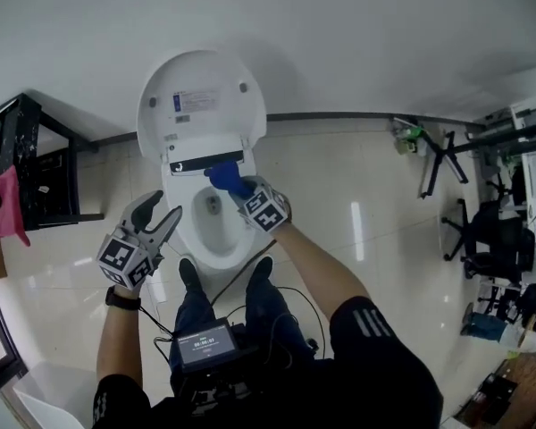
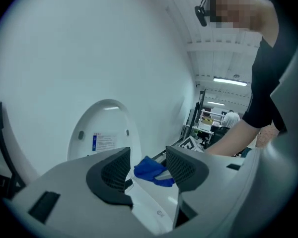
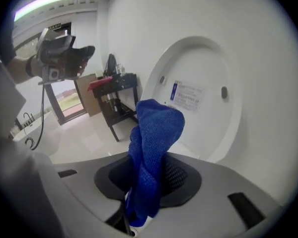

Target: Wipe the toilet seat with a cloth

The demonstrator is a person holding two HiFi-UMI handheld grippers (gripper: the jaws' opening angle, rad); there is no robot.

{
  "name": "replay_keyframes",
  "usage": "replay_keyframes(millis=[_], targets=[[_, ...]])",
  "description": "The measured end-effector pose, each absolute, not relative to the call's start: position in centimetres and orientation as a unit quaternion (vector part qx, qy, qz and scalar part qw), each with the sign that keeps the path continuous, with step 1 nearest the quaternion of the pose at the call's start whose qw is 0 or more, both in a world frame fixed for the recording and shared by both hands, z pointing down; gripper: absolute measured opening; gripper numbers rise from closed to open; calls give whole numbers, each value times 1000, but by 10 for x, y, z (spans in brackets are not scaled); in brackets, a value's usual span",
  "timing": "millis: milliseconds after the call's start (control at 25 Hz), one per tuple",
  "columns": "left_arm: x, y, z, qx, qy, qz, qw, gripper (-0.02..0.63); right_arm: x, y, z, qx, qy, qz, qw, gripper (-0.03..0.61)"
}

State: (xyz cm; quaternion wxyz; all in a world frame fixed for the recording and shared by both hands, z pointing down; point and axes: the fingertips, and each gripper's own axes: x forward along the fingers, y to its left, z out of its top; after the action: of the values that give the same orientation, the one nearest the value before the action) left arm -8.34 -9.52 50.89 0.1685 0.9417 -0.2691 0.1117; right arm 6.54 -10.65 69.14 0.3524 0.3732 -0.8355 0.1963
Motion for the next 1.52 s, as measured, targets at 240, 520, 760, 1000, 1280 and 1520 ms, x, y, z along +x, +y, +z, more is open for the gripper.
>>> replay_keyframes(millis=[240, 520, 760, 1000, 1280, 1520], targets=[[-68, -114, 460, 942, -263, 126, 169, 229, 73, -115, 581, 413, -849, 173, 281, 130], [-63, -119, 410, 949, -258, 108, 143, 228, 72, -104, 462, 444, -864, 174, 163, 127], [-75, -97, 392, 952, -255, 98, 141, 229, 70, -86, 379, 451, -872, 181, 60, 124], [-87, -86, 369, 951, -270, 85, 125, 229, 74, -67, 332, 456, -878, 141, 26, 123], [-84, -83, 353, 946, -289, 53, 138, 229, 105, -61, 318, 499, -854, 145, -23, 123], [-84, -89, 343, 945, -294, 46, 135, 228, 113, -63, 310, 506, -851, 138, -27, 123]])
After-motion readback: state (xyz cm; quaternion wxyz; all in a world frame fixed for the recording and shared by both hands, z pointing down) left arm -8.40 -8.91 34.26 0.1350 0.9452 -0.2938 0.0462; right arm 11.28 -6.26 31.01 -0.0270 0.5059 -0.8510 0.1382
